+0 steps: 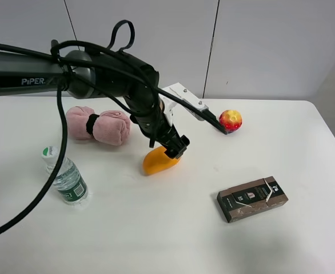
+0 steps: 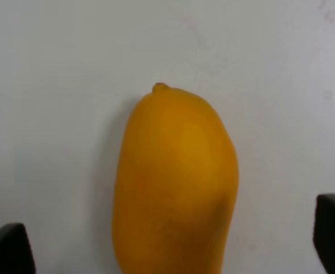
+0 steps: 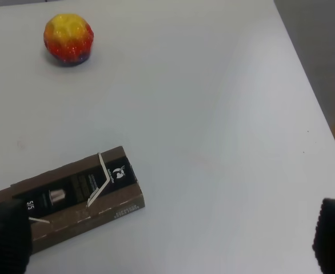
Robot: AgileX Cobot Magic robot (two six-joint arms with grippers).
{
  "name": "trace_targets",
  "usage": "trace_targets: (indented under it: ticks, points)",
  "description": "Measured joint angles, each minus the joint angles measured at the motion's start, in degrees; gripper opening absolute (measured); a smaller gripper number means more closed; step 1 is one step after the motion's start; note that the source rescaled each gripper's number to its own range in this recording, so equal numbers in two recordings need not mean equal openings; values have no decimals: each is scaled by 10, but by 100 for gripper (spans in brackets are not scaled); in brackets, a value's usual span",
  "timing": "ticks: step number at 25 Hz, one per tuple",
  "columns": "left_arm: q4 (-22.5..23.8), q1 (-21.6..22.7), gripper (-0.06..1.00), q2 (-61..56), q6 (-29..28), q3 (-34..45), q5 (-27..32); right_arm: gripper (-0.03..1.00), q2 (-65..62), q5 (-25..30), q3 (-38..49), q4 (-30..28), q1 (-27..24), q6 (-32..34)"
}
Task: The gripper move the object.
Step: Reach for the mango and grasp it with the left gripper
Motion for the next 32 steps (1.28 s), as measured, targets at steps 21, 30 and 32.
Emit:
trace_targets:
  ticks: [21, 30, 32]
  points:
    - [-6, 2, 100, 80, 1, 0, -66, 100, 0, 0, 0, 0, 0, 0]
    - [-33, 5, 100, 106, 1, 0, -67, 100, 0, 0, 0, 0, 0, 0]
    - [-35, 5, 94, 107, 1, 0, -67, 100, 0, 0, 0, 0, 0, 0]
